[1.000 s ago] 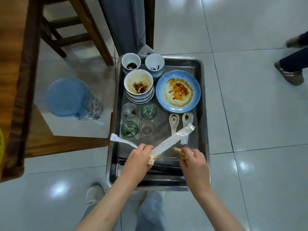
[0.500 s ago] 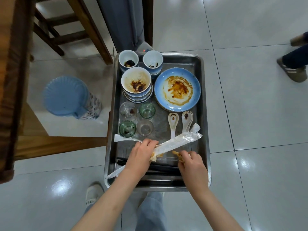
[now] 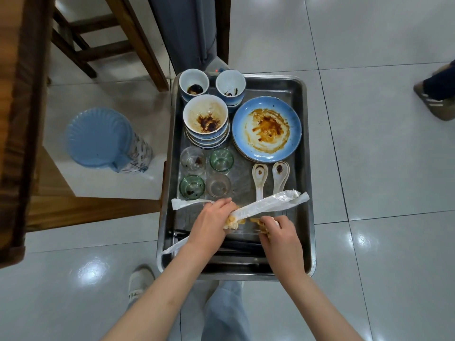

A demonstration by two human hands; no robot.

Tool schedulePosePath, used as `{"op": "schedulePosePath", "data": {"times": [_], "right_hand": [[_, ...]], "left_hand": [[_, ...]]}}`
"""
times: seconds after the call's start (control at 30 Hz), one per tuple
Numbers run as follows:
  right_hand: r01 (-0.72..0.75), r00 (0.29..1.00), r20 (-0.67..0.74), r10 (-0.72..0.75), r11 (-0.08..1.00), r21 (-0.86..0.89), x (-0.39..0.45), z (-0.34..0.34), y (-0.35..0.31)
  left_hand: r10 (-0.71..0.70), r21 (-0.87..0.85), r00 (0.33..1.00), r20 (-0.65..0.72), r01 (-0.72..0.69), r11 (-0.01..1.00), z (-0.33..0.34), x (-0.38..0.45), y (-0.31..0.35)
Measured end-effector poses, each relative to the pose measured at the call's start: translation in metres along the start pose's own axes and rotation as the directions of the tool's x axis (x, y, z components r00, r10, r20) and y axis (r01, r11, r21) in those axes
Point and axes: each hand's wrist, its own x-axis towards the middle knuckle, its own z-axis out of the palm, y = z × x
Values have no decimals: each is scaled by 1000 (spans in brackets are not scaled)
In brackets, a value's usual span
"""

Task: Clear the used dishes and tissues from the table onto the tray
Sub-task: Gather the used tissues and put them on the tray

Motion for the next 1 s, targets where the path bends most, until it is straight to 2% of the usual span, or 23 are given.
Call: {"op": "schedulePosePath", "data": {"times": [0.17,0.5,0.9,1.0], "right_hand": [[-3,1000,22,3,1000,-3,8,-2,-2],[-3,1000,31,4,999,-41,6,0,2],[-1,1000,-2,1,999,-46,2,0,5],[13,998,-57,-14,1000,-25,0,0,4]], "left_hand": [[30,-34,999,-16,-30,999,-2,2,5],[7,-36,1000,22,-6,999,-5,-1,14],[42,102,998,55,-48,994,-2,-4,22],[41,97,998,37,-44,994,-3,-5,22]]}}
